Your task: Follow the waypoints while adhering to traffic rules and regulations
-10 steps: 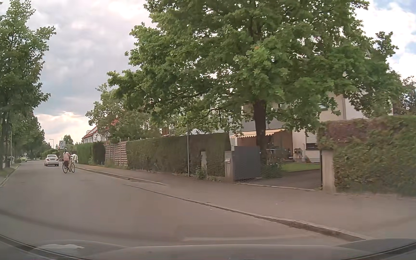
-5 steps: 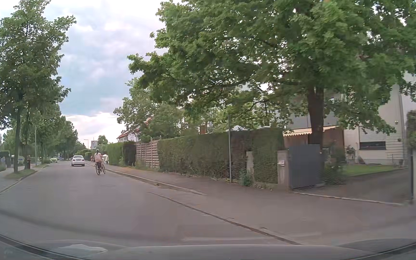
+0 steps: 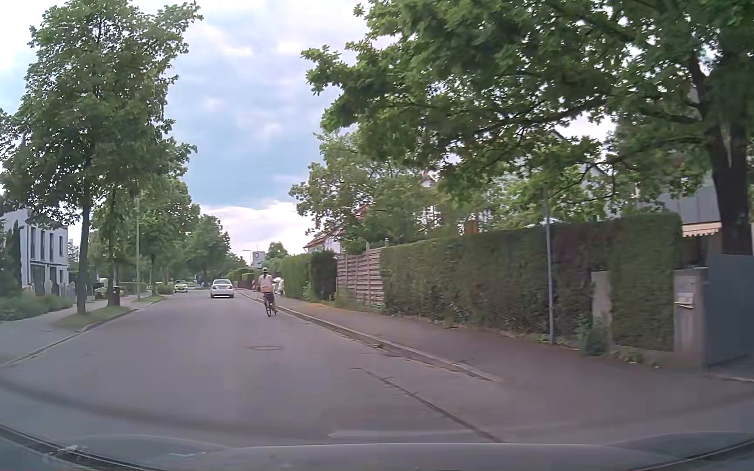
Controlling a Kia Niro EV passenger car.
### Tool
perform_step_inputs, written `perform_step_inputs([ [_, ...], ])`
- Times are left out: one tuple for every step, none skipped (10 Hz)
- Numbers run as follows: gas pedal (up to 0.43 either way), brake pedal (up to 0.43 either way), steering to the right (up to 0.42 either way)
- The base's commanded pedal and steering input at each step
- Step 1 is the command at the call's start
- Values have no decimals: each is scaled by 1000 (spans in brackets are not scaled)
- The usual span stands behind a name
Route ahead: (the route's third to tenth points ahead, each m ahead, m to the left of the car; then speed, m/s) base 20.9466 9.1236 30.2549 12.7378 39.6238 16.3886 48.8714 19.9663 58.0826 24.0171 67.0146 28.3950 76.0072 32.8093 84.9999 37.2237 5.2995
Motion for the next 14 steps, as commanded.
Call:
perform_step_inputs([
  [67,18,-315],
  [67,18,-310],
  [67,18,-300],
  [67,18,-293],
  [67,18,-280],
  [59,18,-261],
  [47,18,-229],
  [47,18,-201],
  [47,18,-167],
  [47,18,-144],
  [47,18,-119],
  [47,18,-99],
  [59,18,-68],
  [59,18,-46],
])
